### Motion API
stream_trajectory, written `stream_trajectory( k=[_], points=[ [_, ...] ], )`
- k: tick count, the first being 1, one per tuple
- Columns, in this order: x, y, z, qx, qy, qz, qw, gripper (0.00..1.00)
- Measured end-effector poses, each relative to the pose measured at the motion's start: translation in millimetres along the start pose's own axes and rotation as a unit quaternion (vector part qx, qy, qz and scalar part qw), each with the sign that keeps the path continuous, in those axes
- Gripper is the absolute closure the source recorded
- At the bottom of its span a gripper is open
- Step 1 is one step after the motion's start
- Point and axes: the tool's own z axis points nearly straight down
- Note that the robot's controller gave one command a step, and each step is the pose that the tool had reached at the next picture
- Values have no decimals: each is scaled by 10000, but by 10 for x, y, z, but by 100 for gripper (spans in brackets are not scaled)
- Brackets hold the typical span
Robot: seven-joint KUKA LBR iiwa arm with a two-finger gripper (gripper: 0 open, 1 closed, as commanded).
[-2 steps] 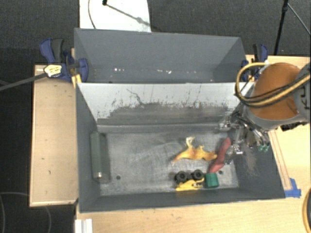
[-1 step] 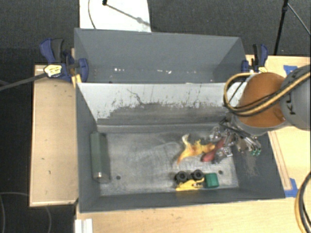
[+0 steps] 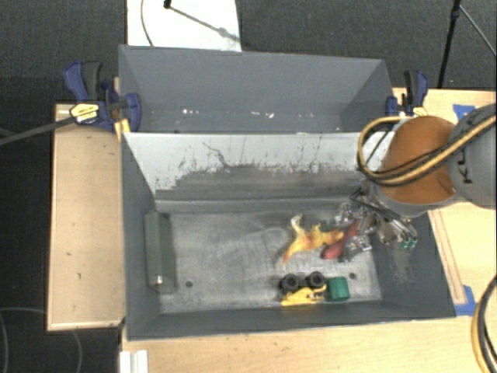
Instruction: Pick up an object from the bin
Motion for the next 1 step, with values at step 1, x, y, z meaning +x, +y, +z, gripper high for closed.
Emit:
stream_trajectory(
  k=[1],
  points=[
    [-92, 200, -814, -20, 36, -881, 9961, 100]
  ],
)
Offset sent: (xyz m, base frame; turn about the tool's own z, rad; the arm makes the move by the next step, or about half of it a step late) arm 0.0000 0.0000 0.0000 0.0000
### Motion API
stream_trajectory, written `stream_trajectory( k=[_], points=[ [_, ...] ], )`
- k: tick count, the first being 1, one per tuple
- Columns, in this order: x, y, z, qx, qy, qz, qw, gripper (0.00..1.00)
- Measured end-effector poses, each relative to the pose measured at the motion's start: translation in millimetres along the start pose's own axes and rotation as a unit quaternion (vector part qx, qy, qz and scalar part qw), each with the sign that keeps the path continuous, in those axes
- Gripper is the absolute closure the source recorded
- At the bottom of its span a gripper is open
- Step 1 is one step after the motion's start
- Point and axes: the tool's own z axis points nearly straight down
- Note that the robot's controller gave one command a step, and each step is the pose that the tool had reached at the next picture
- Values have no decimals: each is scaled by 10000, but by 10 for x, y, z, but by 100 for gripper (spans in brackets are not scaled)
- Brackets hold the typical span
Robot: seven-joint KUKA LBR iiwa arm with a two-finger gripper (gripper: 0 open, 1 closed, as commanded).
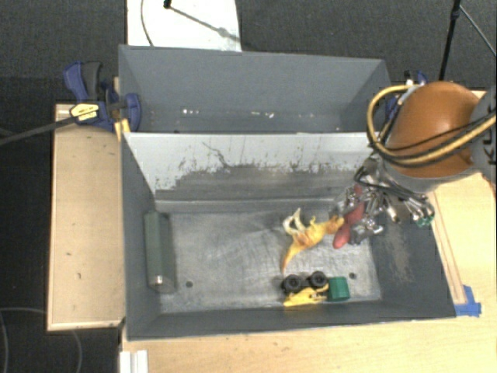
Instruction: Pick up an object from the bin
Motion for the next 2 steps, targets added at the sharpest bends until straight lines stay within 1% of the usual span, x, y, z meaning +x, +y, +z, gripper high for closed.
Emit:
stream_trajectory(
  k=[1, 2],
  points=[
    [0, 0, 0, 0, 0, 0, 10000, 100],
    [-51, -43, -249, -5, 11, 38, 10000, 100]
  ],
)
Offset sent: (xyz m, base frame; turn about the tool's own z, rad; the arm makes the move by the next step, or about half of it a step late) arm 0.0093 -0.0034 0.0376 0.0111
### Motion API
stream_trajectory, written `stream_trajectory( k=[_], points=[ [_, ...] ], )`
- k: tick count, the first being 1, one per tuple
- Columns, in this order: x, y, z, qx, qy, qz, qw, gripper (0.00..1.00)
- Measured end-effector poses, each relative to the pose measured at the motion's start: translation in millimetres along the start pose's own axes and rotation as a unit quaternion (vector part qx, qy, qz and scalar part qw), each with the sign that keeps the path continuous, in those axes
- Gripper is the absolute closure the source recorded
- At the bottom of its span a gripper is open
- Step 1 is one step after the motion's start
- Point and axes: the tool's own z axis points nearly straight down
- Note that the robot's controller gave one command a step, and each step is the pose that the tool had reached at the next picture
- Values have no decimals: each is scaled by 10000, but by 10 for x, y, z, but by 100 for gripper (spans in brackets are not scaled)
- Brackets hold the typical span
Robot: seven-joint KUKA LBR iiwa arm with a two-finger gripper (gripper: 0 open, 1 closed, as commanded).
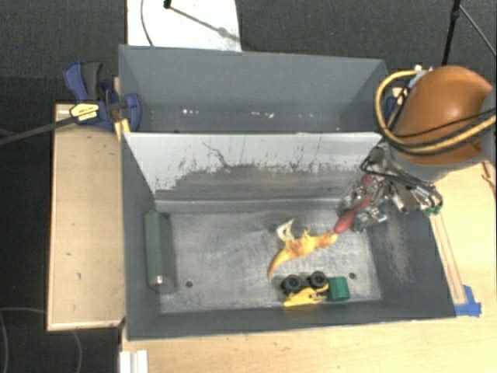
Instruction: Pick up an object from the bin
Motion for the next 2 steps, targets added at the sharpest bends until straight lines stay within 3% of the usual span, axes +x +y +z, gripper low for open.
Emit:
stream_trajectory(
  k=[2],
  points=[
    [-3, 132, -238, 8, -18, 86, 10000, 100]
  ],
)
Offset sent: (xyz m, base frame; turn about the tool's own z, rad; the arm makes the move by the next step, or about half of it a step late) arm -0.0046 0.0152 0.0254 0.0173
